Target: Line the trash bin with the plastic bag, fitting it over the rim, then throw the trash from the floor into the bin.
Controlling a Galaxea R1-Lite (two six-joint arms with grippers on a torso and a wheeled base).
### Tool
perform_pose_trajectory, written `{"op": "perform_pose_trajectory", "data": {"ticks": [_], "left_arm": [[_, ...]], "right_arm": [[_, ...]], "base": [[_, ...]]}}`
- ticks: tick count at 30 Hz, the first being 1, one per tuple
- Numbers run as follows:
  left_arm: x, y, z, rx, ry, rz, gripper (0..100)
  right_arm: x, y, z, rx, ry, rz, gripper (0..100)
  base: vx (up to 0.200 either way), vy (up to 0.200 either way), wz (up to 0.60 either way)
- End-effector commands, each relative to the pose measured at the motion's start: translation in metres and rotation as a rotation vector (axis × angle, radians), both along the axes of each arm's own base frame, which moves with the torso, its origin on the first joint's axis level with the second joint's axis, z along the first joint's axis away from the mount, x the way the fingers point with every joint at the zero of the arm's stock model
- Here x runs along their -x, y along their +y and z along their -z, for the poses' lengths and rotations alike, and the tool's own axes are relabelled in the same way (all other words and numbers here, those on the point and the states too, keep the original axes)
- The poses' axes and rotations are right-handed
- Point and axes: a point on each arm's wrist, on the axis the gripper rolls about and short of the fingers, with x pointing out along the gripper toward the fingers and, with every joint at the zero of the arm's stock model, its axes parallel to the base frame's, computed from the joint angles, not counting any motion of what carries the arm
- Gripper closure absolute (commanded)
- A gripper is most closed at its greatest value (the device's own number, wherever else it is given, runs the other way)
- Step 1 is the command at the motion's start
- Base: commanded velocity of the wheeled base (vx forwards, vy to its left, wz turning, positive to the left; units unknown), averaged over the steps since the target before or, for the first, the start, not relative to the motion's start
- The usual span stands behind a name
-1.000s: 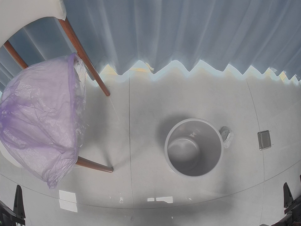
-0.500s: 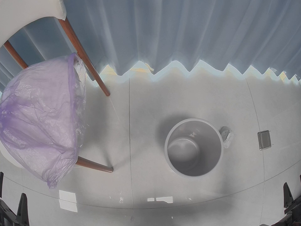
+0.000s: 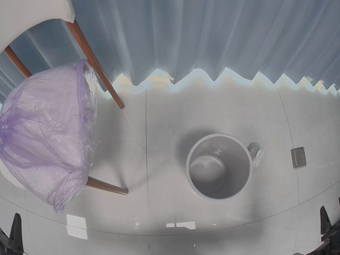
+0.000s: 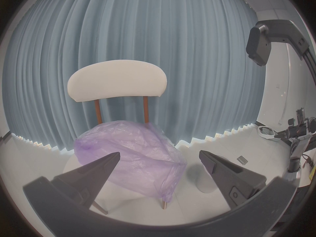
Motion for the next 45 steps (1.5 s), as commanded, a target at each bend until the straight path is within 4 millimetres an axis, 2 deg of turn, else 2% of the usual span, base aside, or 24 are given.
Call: {"op": "perform_pose_trajectory", "data": {"ticks": [1,8,17,34,45], "left_arm": [[-0.005,0.001,-0.014,-0.010,0.033,0.071,0],[-0.014,0.000,-0.033,-0.018,0.072,0.116,0],[-0.030,-0.001,-0.043,-0.025,0.145,0.190,0],[-0.059,-0.011,-0.090,-0.052,0.188,0.433,0],[-0.067,-0.023,-0.090,-0.096,0.234,0.660,0]], "right_arm": [[0.001,0.000,0.001,0.000,-0.016,0.000,0],[0.001,0.000,0.001,0.000,-0.016,0.000,0],[0.001,0.000,0.001,0.000,-0.016,0.000,0],[0.001,0.000,0.001,0.000,-0.016,0.000,0],[0.001,0.000,0.001,0.000,-0.016,0.000,0]], "base": [[0.000,0.000,0.00],[0.000,0.000,0.00],[0.000,0.000,0.00],[0.000,0.000,0.00],[0.000,0.000,0.00]]}}
